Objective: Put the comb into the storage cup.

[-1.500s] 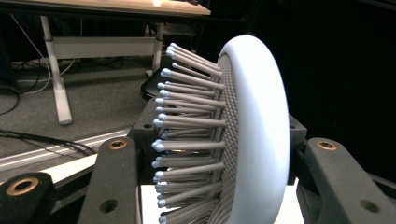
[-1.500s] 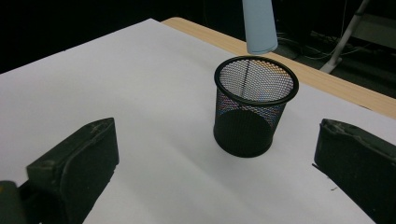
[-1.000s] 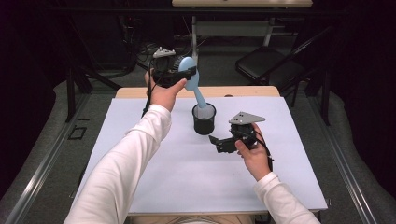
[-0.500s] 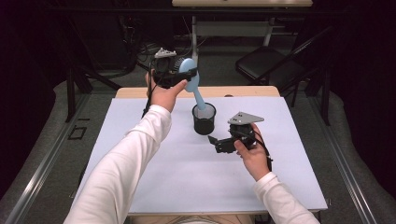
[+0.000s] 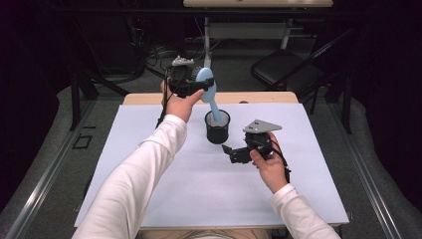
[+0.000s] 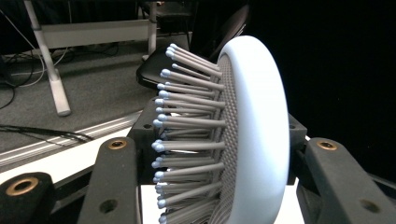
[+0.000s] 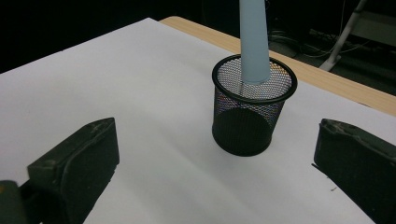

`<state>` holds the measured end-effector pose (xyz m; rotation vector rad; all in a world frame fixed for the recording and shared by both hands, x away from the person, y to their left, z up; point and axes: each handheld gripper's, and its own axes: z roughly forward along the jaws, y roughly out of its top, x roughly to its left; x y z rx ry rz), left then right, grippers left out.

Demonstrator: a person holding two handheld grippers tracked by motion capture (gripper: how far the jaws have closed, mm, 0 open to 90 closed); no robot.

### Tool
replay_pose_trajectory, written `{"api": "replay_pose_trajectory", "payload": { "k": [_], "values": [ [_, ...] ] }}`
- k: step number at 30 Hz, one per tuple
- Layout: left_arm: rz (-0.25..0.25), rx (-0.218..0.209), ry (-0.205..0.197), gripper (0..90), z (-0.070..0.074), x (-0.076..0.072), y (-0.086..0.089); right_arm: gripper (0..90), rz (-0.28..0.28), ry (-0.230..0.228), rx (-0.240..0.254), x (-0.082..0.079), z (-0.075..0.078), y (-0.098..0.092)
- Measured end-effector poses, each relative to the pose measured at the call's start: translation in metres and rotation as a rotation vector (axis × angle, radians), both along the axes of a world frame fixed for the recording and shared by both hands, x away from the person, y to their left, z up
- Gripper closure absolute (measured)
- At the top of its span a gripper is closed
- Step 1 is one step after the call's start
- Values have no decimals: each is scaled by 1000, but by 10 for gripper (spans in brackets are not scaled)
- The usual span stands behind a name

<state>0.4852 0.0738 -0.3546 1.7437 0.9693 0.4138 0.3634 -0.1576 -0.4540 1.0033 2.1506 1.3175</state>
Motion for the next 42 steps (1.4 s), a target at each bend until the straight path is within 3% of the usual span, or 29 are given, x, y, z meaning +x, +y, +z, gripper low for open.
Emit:
{"api": "replay_pose_trajectory", "payload": {
  "k": [42],
  "values": [
    [-14, 71, 26, 498, -33, 5, -17, 5, -2, 7, 15, -2, -6, -2]
  ]
}}
